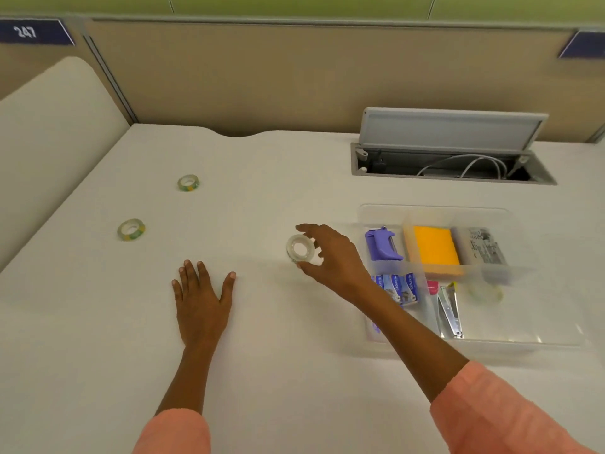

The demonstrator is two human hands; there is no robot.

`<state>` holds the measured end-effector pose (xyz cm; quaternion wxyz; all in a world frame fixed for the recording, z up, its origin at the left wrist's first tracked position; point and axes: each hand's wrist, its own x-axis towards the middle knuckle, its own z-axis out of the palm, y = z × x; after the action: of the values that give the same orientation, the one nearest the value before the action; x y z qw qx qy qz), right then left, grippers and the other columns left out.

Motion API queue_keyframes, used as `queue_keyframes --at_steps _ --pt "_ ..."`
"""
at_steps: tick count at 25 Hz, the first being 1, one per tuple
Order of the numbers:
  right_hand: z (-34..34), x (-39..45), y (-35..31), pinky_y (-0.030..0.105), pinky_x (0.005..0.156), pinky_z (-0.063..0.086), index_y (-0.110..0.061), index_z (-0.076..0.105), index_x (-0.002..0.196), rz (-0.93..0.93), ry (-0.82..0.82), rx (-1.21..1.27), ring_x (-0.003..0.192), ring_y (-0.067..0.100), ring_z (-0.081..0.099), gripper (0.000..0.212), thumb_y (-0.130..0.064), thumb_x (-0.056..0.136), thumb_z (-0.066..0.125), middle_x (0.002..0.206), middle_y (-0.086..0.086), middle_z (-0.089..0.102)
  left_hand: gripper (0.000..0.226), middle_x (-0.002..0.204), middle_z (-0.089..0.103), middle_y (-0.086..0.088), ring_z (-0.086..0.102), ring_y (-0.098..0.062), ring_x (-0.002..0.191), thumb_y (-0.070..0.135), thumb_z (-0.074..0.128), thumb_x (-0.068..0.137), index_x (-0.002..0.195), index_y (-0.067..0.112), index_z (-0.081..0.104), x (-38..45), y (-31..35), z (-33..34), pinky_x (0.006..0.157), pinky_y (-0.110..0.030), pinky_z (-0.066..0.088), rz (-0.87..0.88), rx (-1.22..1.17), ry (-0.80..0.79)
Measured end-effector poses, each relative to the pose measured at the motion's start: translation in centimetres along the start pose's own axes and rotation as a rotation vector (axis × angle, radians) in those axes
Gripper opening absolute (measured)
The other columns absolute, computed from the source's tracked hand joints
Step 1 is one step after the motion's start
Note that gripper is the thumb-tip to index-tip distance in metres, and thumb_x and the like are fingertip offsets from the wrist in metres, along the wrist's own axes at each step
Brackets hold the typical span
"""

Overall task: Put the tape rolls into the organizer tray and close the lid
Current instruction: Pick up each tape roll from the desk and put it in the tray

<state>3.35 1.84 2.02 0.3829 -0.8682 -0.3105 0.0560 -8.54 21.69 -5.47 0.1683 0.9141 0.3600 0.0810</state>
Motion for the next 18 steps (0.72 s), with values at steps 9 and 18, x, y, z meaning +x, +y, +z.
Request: queue_keyframes --at_steps 9,18 --pt "-13.8 -13.0 6.7 0.038 0.088 0.054 -0.014 0.055 0.124 0.347 0.34 -0.059 0.101 0.023 0.058 0.056 -0.012 0.072 0.077 0.121 0.009 0.055 0.071 0.158 -0.003 -0.006 -0.008 -0.026 0.145 0.054 0.03 0.091 0.145 0.014 0.01 -6.2 19.9 2.2 0.117 -0.043 -0.002 0.003 -0.607 -0.379" --pt "-18.1 -16.9 11.7 0.041 0.089 0.049 -0.009 0.058 0.117 0.737 0.332 -0.164 0.102 0.035 0.059 0.058 -0.011 0.065 0.081 0.114 0.019 0.061 0.072 0.158 -0.004 -0.003 -0.008 -0.019 0.146 0.049 0.03 0.089 0.145 0.018 -0.002 -11.6 23.7 3.8 0.112 -0.025 -0.007 0.583 -0.36 -0.241"
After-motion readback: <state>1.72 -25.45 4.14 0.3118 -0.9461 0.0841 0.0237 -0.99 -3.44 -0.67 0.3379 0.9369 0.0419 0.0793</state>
